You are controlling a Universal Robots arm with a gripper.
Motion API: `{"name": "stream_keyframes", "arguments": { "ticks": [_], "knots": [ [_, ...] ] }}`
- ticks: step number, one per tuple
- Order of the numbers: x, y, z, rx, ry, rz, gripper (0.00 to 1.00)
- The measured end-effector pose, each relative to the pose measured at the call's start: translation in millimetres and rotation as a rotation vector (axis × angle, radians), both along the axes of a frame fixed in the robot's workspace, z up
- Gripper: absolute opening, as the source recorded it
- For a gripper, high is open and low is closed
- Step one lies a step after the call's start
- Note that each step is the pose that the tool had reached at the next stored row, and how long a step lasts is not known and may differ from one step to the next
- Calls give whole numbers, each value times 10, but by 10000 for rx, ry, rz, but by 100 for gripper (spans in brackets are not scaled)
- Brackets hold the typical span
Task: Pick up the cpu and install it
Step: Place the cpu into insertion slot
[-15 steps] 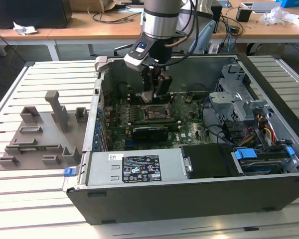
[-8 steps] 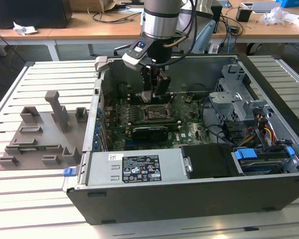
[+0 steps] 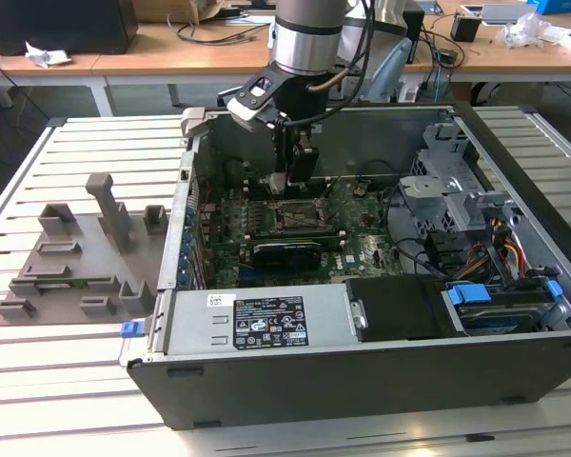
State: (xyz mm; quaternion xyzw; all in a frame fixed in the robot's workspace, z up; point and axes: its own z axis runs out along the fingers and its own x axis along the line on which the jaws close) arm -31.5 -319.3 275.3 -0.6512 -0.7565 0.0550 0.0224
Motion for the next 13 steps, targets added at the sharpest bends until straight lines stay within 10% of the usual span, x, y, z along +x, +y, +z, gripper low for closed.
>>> {"name": "stream_keyframes", "arguments": {
  "ticks": [7, 11, 13],
  "knots": [
    [0, -1, -2, -3, -32, -899, 55],
    [0, 0, -8, 26, -644, -899, 55],
    [0, 0, -8, 27, -691, -898, 55]
  ]
}}
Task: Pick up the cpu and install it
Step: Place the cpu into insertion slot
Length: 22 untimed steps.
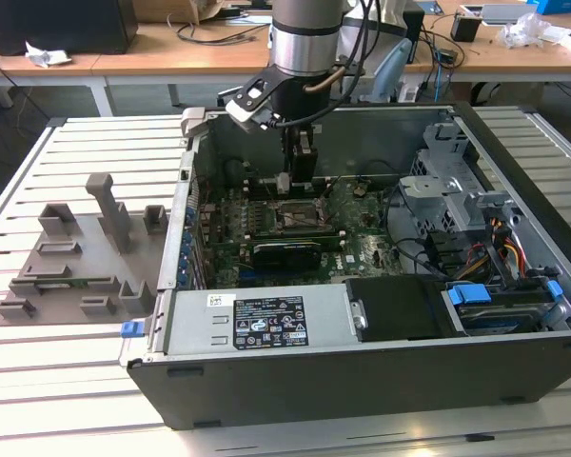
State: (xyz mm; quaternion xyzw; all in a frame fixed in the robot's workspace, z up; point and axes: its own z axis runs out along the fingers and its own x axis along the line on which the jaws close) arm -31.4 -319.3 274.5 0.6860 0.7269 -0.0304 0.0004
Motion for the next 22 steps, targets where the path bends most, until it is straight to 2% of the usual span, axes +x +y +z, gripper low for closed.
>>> {"name": "stream_keyframes", "arguments": {
  "ticks": [5, 10, 22],
  "knots": [
    [5, 4, -17, -1, -1, -2, 55],
    [12, 7, -81, 1, 0, -1, 55],
    [14, 7, -173, 0, 1, -1, 55]
  ]
}}
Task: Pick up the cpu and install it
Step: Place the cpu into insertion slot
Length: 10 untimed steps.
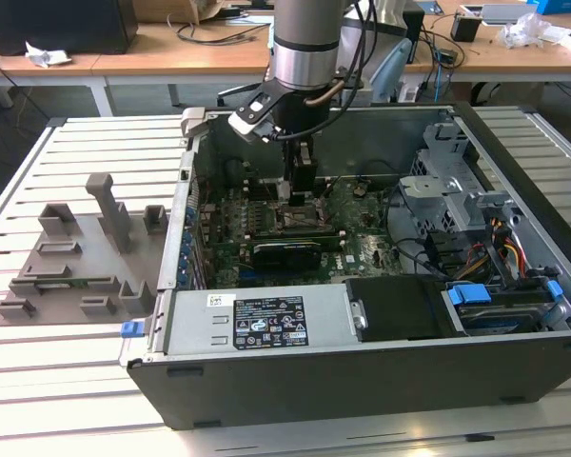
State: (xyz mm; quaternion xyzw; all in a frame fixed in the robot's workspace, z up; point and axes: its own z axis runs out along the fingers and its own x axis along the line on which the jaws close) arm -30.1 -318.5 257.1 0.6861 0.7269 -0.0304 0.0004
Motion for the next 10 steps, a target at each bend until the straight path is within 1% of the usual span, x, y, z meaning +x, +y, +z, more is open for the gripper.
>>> {"name": "stream_keyframes", "arguments": {
  "ticks": [5, 6, 10],
  "knots": [
    [2, 2, -55, 0, 0, 0, 55],
    [2, 7, -89, 1, 0, 1, 55],
    [7, 27, -169, -1, 0, 0, 55]
  ]
}}
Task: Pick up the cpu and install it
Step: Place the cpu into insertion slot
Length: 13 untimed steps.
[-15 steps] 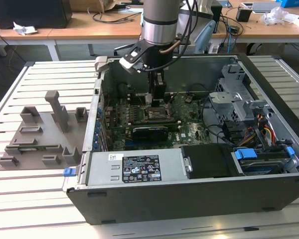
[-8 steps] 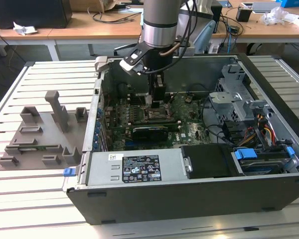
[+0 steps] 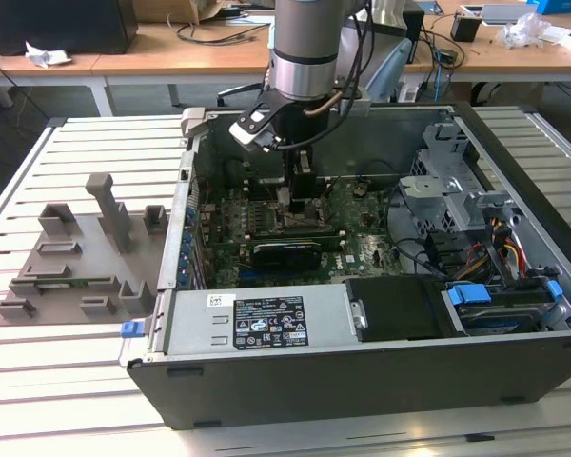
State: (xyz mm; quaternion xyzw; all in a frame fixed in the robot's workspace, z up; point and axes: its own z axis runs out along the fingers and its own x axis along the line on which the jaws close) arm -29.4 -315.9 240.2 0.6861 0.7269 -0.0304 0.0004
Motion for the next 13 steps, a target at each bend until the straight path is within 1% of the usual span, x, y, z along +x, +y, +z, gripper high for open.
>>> {"name": "stream_keyframes", "arguments": {
  "ticks": [3, 7, 9, 12, 13],
  "knots": [
    [9, 15, -41, 0, -1, -29, 55],
    [28, 34, -100, -32, -1, -141, 55],
    [51, 37, -164, -30, 2, -195, 55],
    [68, 42, -236, -30, 3, -256, 55],
    [72, 42, -249, -31, 4, -272, 55]
  ]
}}
